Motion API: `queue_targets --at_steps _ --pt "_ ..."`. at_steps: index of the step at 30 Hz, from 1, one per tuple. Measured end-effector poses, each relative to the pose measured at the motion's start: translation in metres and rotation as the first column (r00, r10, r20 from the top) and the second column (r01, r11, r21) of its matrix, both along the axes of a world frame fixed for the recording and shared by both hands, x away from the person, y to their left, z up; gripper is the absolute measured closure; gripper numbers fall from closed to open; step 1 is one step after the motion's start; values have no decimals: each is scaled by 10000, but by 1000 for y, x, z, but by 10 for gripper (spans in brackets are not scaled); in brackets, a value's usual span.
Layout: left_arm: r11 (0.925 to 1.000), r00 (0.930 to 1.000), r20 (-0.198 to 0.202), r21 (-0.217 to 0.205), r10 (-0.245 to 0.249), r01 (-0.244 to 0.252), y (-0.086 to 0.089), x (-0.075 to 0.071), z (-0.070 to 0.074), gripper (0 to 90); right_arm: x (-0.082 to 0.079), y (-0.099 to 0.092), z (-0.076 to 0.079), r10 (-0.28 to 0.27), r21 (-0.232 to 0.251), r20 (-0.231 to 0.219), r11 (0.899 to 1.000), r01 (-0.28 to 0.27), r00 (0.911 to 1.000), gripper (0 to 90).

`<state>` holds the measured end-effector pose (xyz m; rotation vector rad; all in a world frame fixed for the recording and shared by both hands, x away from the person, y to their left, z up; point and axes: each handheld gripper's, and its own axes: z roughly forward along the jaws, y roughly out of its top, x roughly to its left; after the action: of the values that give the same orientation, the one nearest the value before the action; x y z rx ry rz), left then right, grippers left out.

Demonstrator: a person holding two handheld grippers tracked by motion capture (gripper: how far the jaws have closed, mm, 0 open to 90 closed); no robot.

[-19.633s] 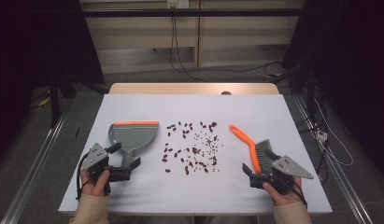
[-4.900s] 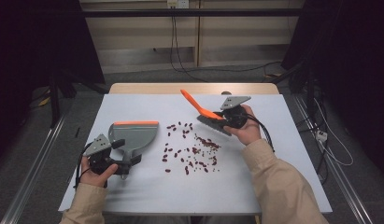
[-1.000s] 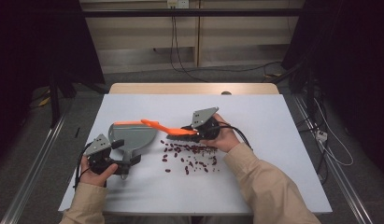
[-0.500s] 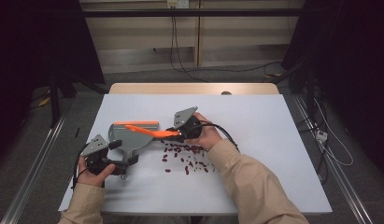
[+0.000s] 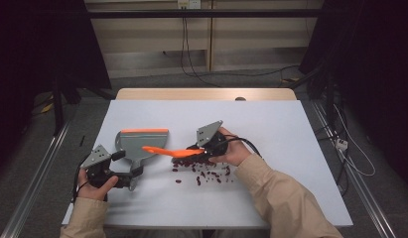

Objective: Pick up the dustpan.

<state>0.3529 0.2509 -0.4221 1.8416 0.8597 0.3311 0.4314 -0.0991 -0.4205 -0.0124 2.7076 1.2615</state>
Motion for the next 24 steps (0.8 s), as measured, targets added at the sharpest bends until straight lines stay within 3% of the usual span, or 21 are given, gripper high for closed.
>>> queue_targets --at_steps 2,5,10,14,20,23,24 --pt "10000 10000 -16 25 -32 32 -1 1 0 50 -3 -4 1 -93 65 64 9999 93 9999 712" --pt "10000 10000 -43 31 -75 75 -3 2 -1 50 -2 -11 7 -391 557 90 9977 386 9992 712" --pt "9998 9998 -94 81 -177 178 -5 3 -2 50 8 -30 19 -1264 1217 179 9849 1233 9918 712" --pt "9998 9998 -125 114 -174 176 -5 3 -2 50 21 -48 19 -2114 1027 416 9731 2063 9765 712" --pt "9998 9998 -123 53 -169 170 -5 3 -3 50 35 -71 2 -3051 605 423 9513 3024 9514 712" --pt "9998 9998 -131 69 -176 177 -5 3 -3 50 35 -76 -5 -3193 354 392 9474 3180 9468 712" --pt "9998 9998 -134 68 -170 171 -5 3 -3 49 33 -77 -7 -3117 395 352 9498 3104 9495 712"
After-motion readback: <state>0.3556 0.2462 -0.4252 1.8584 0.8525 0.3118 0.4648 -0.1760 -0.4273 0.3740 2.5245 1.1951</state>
